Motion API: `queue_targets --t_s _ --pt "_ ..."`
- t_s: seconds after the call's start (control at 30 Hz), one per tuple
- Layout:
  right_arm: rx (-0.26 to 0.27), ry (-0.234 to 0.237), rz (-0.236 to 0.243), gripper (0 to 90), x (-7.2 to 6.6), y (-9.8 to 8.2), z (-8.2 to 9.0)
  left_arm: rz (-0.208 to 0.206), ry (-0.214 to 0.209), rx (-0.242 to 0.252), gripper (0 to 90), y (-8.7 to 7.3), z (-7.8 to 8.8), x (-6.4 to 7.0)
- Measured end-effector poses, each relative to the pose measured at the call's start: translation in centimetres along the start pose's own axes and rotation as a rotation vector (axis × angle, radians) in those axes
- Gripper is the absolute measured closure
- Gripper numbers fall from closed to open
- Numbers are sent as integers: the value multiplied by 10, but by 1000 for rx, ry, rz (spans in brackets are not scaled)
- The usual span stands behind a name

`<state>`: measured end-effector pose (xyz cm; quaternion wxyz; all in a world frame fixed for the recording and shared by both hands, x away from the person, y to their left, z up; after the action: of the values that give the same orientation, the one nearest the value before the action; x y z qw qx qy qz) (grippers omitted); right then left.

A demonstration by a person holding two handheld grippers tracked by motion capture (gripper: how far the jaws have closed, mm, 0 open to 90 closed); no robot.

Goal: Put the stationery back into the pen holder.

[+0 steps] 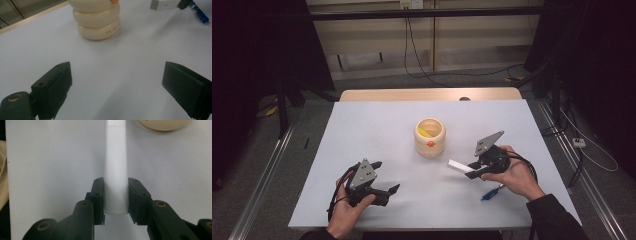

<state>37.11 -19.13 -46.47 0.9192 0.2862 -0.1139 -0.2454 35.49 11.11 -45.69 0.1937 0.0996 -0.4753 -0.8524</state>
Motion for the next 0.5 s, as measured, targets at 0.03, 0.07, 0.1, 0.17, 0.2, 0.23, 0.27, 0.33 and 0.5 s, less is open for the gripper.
queue_targets --t_s 0.03,0.07,0.1,0.17,0.2,0.23,0.27,0.33,0.5 --pt "1 8 -4 681 -1 1 -1 -7 -9 -2 83 2 -3 -1" --pt "1 11 -5 681 -1 1 -1 -13 -12 -11 80 4 -5 -1" --pt "3 11 -5 681 -2 2 -2 -17 -24 -11 80 7 -9 -1" --pt "5 17 -9 681 -3 3 -2 -39 -29 -21 80 11 -15 0" --pt "12 19 -10 681 -3 4 -1 -56 -31 -32 80 13 -18 1" --pt "14 21 -10 680 -4 5 -1 -75 -33 -34 80 15 -22 1" --pt "19 20 -13 681 -4 6 0 -87 -40 -39 80 18 -27 1" --pt "22 13 -16 681 -4 9 -1 -104 -40 -57 80 22 -34 -1" --pt "8 21 1 681 -7 14 -9 -145 -36 -63 80 33 -48 -8"
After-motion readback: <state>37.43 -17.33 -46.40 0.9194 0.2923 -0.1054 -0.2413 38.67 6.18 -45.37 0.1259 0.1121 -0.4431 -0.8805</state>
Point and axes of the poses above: each handheld gripper's, and its own axes: z roughly backward along the jaws, y roughly out of its top, x roughly to its right, the point moved 7 cm from there along -z, roughly forward along the jaws, and after that the axes turned 11 degrees about -y, right-handed, at the moved point
